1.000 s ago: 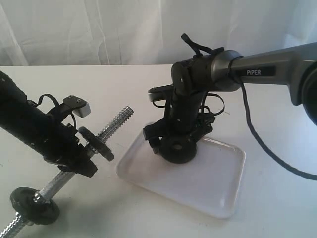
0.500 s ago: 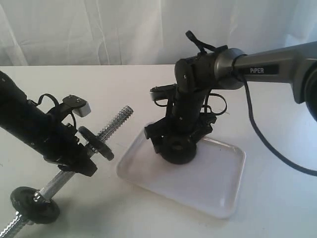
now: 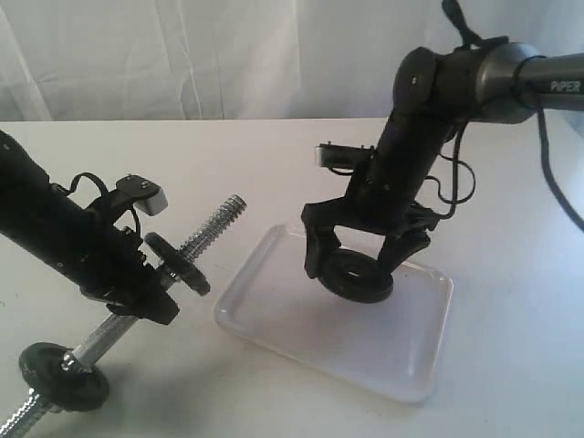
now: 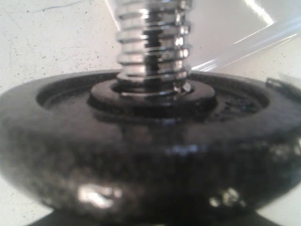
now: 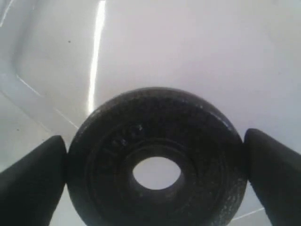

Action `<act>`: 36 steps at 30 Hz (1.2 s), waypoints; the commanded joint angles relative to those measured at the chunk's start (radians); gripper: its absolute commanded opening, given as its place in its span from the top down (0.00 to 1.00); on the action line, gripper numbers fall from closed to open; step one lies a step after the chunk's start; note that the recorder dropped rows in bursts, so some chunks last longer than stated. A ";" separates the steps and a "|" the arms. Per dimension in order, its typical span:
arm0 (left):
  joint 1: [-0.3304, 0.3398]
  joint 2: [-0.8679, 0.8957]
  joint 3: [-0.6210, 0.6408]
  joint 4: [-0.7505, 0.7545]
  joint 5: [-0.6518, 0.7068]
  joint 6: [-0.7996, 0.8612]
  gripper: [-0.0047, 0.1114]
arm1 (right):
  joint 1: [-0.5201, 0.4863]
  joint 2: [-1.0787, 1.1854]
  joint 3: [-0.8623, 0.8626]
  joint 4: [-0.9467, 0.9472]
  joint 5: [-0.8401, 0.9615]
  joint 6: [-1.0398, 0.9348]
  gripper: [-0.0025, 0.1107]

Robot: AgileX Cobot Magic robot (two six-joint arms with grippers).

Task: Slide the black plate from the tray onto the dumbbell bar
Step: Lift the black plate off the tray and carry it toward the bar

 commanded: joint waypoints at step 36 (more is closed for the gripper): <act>-0.001 -0.143 -0.018 -0.204 0.075 0.227 0.96 | -0.207 -0.150 0.001 0.887 0.067 -0.375 0.98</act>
